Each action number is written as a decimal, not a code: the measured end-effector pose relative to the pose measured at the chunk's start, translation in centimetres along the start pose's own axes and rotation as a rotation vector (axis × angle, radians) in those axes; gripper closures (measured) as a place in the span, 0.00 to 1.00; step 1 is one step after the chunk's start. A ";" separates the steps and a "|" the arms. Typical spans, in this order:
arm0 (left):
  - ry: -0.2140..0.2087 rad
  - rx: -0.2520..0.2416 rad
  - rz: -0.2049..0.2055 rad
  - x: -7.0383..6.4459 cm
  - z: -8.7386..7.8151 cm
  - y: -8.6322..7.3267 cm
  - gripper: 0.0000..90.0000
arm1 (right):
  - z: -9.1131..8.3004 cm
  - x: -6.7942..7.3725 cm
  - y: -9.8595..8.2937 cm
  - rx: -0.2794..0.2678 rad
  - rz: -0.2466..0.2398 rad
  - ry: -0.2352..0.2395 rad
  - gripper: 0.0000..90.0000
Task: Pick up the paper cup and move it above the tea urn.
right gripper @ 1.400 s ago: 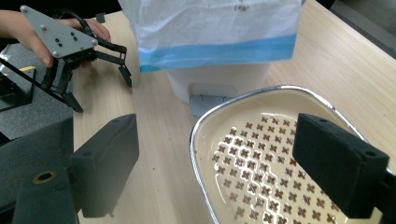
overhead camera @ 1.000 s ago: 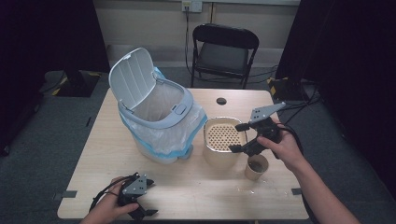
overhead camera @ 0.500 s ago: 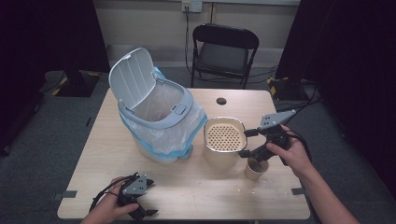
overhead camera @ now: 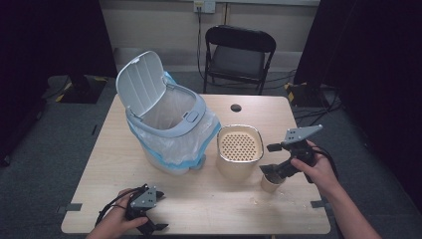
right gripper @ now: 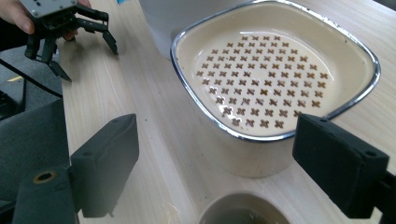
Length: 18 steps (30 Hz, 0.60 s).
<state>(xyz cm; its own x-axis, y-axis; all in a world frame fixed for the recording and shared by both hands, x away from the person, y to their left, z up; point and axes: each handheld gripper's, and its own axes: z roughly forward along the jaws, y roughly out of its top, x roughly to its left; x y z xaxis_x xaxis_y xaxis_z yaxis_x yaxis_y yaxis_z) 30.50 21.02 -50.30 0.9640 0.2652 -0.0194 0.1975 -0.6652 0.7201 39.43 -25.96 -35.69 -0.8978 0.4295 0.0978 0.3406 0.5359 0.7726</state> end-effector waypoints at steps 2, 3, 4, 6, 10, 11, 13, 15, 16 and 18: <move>0.000 0.000 0.000 0.0 0.0 0.0 0.00 | -0.1 0.0 -0.2 0.000 0.003 0.000 0.16; 0.000 0.000 0.000 0.0 0.0 0.0 0.00 | -0.1 0.0 -0.4 0.003 0.007 -0.003 0.16; 0.001 0.000 0.000 0.0 0.0 0.0 0.00 | -0.1 0.0 -0.5 0.004 0.006 -0.001 0.16; 0.001 0.000 0.001 0.0 0.0 0.0 0.00 | -0.2 0.1 -0.7 0.007 0.007 -0.003 0.16; 0.000 0.000 0.000 0.0 0.0 0.0 0.00 | -0.3 0.0 -1.2 0.013 0.013 -0.008 0.16; 0.000 0.001 0.000 0.0 0.0 0.0 0.00 | -0.3 0.0 -1.3 0.015 0.012 -0.010 0.16; 0.000 -0.001 -0.001 0.0 0.0 0.0 0.00 | -0.5 0.0 -1.6 0.012 0.015 -0.015 0.16; 0.000 0.000 0.000 0.0 0.0 0.0 0.00 | -0.6 0.0 -1.9 0.007 0.022 -0.019 0.16; 0.000 0.001 0.000 0.0 0.0 0.0 0.00 | -0.7 0.0 -2.1 0.005 0.024 -0.022 0.16; 0.000 0.000 -0.001 0.0 0.0 0.0 0.00 | -0.9 0.0 -2.4 0.000 0.029 -0.027 0.16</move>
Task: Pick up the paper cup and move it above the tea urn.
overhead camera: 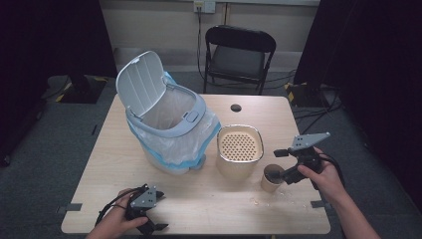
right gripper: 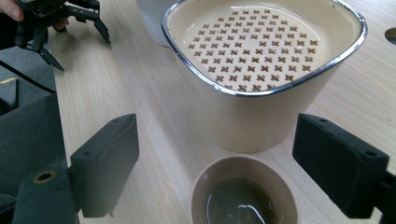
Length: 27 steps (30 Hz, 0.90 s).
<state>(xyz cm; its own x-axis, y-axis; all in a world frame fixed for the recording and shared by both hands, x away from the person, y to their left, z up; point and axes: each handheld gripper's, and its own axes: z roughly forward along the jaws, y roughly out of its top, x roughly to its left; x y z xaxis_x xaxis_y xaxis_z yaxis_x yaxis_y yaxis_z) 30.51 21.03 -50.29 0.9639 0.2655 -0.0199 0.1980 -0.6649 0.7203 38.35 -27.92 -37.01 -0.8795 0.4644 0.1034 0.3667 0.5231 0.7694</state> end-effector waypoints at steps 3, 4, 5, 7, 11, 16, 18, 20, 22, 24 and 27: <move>0.001 0.000 0.000 0.0 0.0 0.0 0.00 | -0.3 -0.1 -0.5 -0.002 0.007 -0.011 0.16; 0.000 0.000 0.000 0.0 0.0 0.0 0.00 | -0.4 -0.1 -0.7 0.000 0.009 -0.015 0.16; 0.000 0.000 0.000 0.0 0.0 0.0 0.00 | -0.5 -0.1 -0.8 -0.001 0.010 -0.016 0.16; 0.000 0.001 0.000 0.0 0.0 0.0 0.00 | -0.7 -0.2 -1.2 -0.001 0.018 -0.023 0.16; 0.000 0.000 0.000 0.0 0.0 0.0 0.00 | -1.2 -0.4 -1.8 -0.008 0.026 -0.033 0.16; 0.000 0.000 0.000 0.0 0.0 0.0 0.00 | -1.7 -0.5 -2.5 -0.013 0.035 -0.048 0.16; 0.000 0.000 0.000 0.0 0.0 0.0 0.00 | -1.8 -0.5 -2.8 -0.010 0.034 -0.050 0.16; 0.000 0.000 0.000 0.0 0.0 0.0 0.00 | -1.8 -0.4 -3.1 -0.004 0.034 -0.055 0.16; -0.001 -0.005 -0.001 0.0 0.0 0.0 0.00 | -2.0 -0.3 -3.4 0.001 0.035 -0.065 0.16; 0.000 0.000 0.000 0.0 0.0 0.0 0.00 | -2.1 -0.3 -3.8 -0.005 0.039 -0.064 0.16; 0.000 0.000 0.000 0.0 0.0 0.0 0.00 | -2.3 -0.4 -4.3 -0.007 0.049 -0.076 0.16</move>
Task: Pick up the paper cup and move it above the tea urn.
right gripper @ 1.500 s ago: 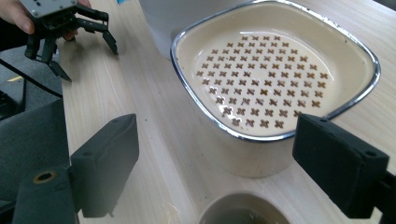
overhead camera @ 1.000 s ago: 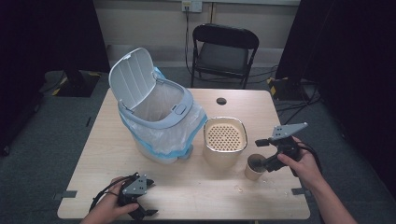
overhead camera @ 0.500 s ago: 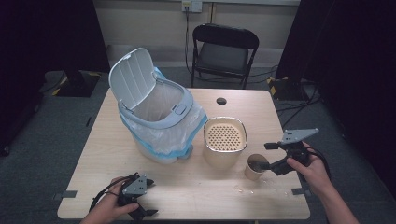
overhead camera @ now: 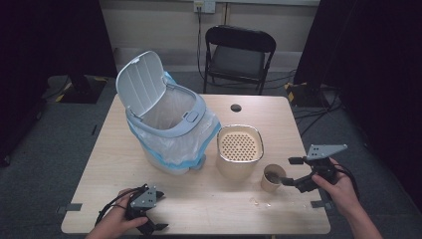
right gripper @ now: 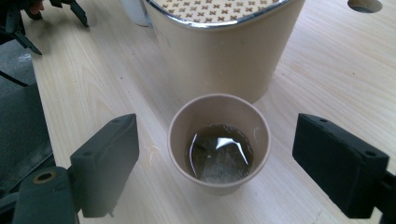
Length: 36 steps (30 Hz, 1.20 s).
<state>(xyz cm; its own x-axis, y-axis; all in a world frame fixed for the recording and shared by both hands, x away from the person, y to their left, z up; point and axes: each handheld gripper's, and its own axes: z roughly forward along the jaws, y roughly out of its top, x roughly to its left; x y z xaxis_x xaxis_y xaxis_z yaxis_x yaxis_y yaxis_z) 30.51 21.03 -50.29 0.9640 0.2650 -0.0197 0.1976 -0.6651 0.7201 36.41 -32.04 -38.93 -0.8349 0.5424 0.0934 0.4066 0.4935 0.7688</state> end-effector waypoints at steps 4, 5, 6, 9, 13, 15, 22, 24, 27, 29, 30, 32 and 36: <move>0.000 0.000 0.000 0.0 0.0 0.0 0.00 | -0.1 -0.2 -1.0 -0.004 0.016 -0.011 0.16; 0.000 0.000 0.000 0.0 0.0 0.0 0.00 | -0.1 -0.2 -1.0 -0.004 0.016 -0.011 0.16; 0.000 0.000 0.000 0.0 0.0 0.0 0.00 | -0.1 -0.2 -1.3 -0.004 0.020 -0.013 0.16; 0.000 0.000 0.000 0.0 0.0 0.0 0.00 | -0.1 -0.2 -1.7 -0.002 0.024 -0.013 0.16; 0.001 -0.002 0.000 0.0 0.0 0.0 0.00 | -0.1 -0.1 -2.5 -0.002 0.029 -0.022 0.16; 0.000 0.000 0.000 0.0 0.0 0.0 0.00 | -0.2 -0.2 -2.8 -0.006 0.032 -0.029 0.16; 0.001 0.000 0.000 0.0 0.0 0.0 0.00 | -0.1 -0.3 -4.0 -0.014 0.042 -0.050 0.16; 0.001 0.000 0.000 0.0 0.0 0.0 0.00 | 0.2 -0.3 -4.4 -0.017 0.046 -0.046 0.16; 0.001 0.000 0.000 0.0 0.0 0.0 0.00 | 0.7 -0.2 -4.8 -0.018 0.048 -0.042 0.16; 0.000 0.000 0.000 0.0 0.0 0.0 0.00 | 1.2 -0.1 -5.1 -0.009 0.040 -0.040 0.16; 0.000 0.000 0.000 0.0 0.0 0.0 0.00 | 1.4 -0.1 -5.1 -0.007 0.033 -0.038 0.16; 0.000 -0.002 0.000 0.0 0.0 0.0 0.00 | 1.9 0.0 -5.2 0.012 0.019 -0.044 0.16; 0.000 0.000 0.000 0.0 0.0 0.0 0.00 | 2.8 0.1 -5.4 0.007 0.017 -0.044 0.16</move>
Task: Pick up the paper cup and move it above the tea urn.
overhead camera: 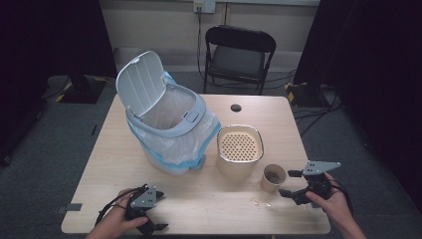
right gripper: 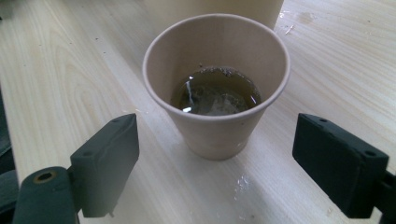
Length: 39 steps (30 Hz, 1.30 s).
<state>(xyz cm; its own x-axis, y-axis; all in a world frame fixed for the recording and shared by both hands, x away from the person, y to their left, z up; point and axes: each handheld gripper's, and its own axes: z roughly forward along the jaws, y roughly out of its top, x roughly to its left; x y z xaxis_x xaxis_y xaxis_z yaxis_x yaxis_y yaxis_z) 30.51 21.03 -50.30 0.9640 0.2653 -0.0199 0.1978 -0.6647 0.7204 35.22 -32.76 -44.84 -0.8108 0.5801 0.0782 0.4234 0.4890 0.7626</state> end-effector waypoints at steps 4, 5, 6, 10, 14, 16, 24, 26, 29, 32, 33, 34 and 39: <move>0.000 0.001 0.000 0.0 0.0 0.0 0.00 | 0.7 -0.1 -0.1 -0.003 0.002 -0.001 0.16; 0.000 0.000 0.000 0.0 0.0 0.0 0.00 | 0.8 -0.1 -0.1 -0.002 0.001 0.000 0.16; 0.000 0.000 0.000 0.0 0.0 0.0 0.00 | 1.0 -0.1 -0.1 0.003 0.003 -0.003 0.16; 0.000 0.000 0.000 0.0 0.0 0.0 0.00 | 1.7 -0.1 -0.4 0.007 -0.005 -0.003 0.18; -0.001 -0.004 -0.001 0.0 0.0 0.0 0.00 | 2.3 -0.1 -0.4 0.002 -0.005 0.004 0.19; 0.000 0.001 0.000 0.0 0.0 0.0 0.00 | 2.5 0.0 -0.4 -0.003 -0.003 0.010 0.20; 0.000 0.000 0.001 0.0 0.0 0.0 0.00 | 3.3 0.1 0.0 -0.017 -0.021 0.009 0.22; 0.000 0.000 0.000 0.0 0.0 0.0 0.00 | 3.4 0.0 0.0 -0.024 -0.011 0.008 0.23; 0.000 -0.001 0.000 0.0 0.0 0.0 0.00 | 3.6 -0.2 0.0 -0.042 -0.003 0.019 0.24; 0.000 0.001 0.000 0.0 0.0 0.0 0.00 | 3.8 -0.2 0.0 -0.043 -0.005 0.018 0.25; -0.001 -0.003 -0.001 0.0 0.0 0.0 0.00 | 3.9 -0.2 0.1 -0.044 -0.005 0.020 0.26; 0.000 -0.001 0.000 0.0 0.0 0.0 0.00 | 3.9 -0.2 0.1 -0.043 -0.008 0.018 0.26; 0.000 -0.001 0.000 0.0 0.0 0.0 0.00 | 4.2 -0.2 0.2 -0.044 -0.013 0.017 0.27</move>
<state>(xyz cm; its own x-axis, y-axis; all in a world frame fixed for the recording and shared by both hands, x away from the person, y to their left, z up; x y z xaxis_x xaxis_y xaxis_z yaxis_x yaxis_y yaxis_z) 30.51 21.03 -50.30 0.9640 0.2653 -0.0199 0.1977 -0.6641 0.7210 37.17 -30.03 -47.37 -0.8229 0.5626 0.0790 0.3953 0.4671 0.7909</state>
